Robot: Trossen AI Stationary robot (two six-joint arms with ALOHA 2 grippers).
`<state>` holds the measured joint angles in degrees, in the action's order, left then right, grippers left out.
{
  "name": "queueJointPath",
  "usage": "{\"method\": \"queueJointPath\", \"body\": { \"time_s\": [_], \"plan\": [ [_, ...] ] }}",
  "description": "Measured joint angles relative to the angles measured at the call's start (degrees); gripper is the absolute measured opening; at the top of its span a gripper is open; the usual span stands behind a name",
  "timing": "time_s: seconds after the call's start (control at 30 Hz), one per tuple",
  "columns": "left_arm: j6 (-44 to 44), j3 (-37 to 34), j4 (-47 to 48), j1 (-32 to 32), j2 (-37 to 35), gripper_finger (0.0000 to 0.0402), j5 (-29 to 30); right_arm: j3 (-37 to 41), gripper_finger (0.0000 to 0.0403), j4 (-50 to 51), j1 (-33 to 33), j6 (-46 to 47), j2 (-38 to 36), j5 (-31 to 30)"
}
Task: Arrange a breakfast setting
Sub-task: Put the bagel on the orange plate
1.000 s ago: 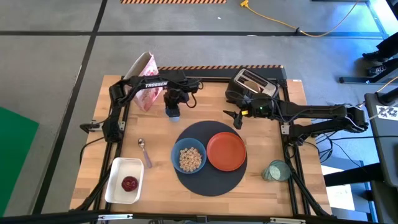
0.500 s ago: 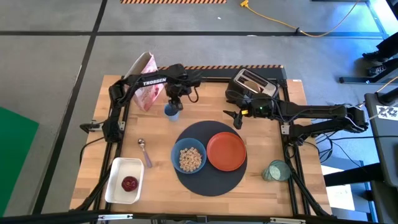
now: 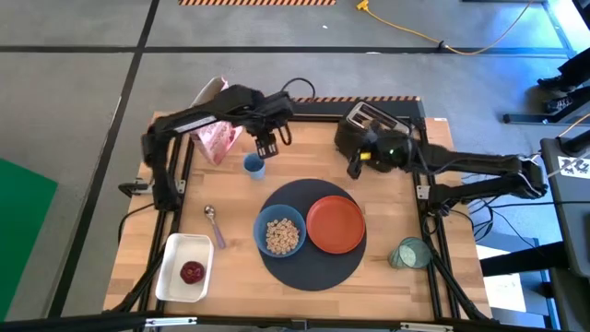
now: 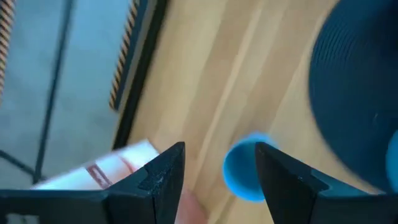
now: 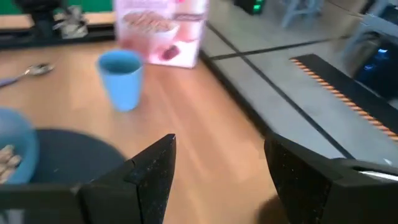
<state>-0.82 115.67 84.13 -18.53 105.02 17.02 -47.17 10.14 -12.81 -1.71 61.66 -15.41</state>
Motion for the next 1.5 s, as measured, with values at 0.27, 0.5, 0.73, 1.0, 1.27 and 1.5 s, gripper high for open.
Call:
{"method": "queueJointPath", "body": {
  "time_s": [0.27, 0.5, 0.73, 1.0, 1.27, 1.5],
  "plan": [
    [0.8, -15.4, -22.0, 12.4, -15.1, 0.0189, 1.5, -10.8, 0.0237, 19.3, -11.3, 0.2, -0.1, 0.0],
    [0.8, -40.6, -51.8, 23.2, -27.0, 0.0189, 1.4, -15.2, 0.0237, 29.8, -23.7, 0.7, 0.0, 9.2],
    [2.4, -59.0, -75.6, 27.5, -30.6, 0.0189, 1.5, -15.6, 0.0237, 33.7, -32.2, -6.4, 1.4, 16.5],
    [6.7, -68.9, -89.1, 27.0, -30.2, 0.0189, 1.9, -15.6, 0.0259, 35.6, -33.9, -6.6, 5.0, 17.6],
    [6.8, -70.7, -94.4, 27.0, -30.2, 0.0188, 3.4, -15.6, 0.0250, 37.9, -33.7, -6.4, 5.7, 16.1],
    [3.4, -70.7, -94.6, 26.5, -30.2, 0.0188, 9.9, -14.0, 0.0218, 39.1, -33.7, -6.3, 6.2, 15.2]
  ]
}}
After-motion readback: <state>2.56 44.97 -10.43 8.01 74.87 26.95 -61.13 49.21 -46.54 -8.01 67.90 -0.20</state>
